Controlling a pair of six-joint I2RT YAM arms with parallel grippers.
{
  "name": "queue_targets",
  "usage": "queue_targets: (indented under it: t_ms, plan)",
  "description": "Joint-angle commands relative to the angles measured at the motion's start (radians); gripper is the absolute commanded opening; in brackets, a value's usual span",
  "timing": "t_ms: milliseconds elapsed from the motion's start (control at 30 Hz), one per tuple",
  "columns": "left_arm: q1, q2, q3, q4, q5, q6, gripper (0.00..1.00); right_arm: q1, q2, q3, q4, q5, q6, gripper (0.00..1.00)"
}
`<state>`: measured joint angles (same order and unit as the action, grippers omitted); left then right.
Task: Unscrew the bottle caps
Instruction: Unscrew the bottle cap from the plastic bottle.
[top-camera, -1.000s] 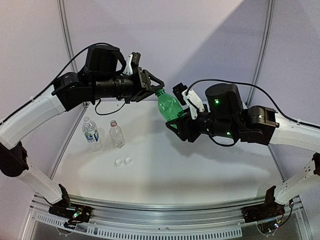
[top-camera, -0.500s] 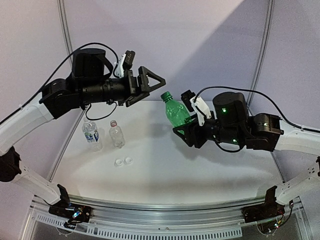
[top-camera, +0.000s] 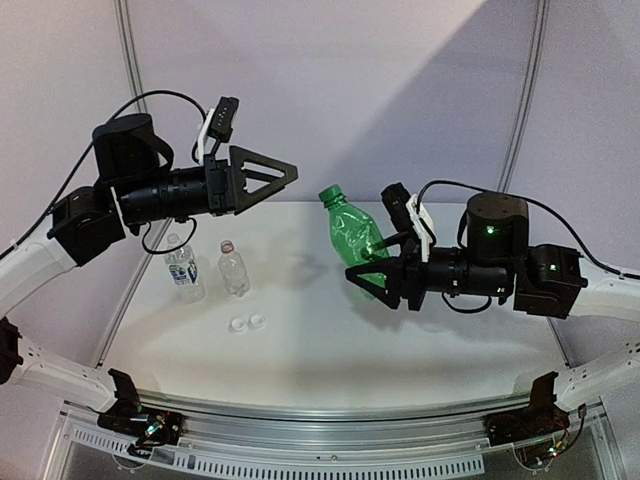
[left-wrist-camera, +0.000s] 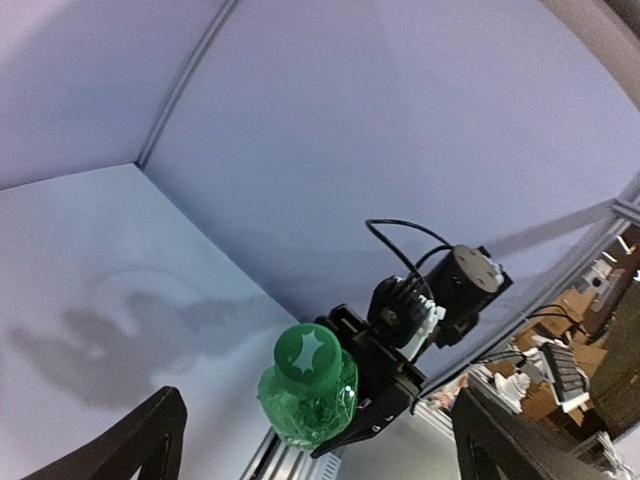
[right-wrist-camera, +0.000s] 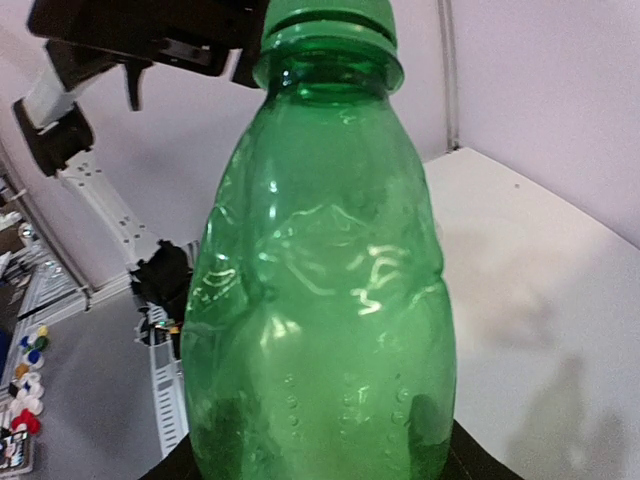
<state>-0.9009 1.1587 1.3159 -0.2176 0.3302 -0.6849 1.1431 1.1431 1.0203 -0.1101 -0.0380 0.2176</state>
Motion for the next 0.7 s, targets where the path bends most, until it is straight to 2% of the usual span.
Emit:
queue_targets:
  t_ms: [0,233,400,667]
  plan:
    - [0.011,0.011,-0.049,0.157,0.168,0.043,0.93,-0.001,-0.017,-0.023,0.142,-0.225,0.043,0.0]
    - [0.011,0.04,-0.046,0.201,0.236,0.076,0.86,-0.001,0.009,-0.015,0.166,-0.272,0.074,0.0]
    - [0.011,0.054,-0.036,0.201,0.252,0.082,0.77,-0.001,0.019,-0.006,0.161,-0.272,0.078,0.0]
    - [0.01,0.086,0.006,0.149,0.274,0.108,0.7,-0.001,0.039,0.011,0.157,-0.287,0.083,0.0]
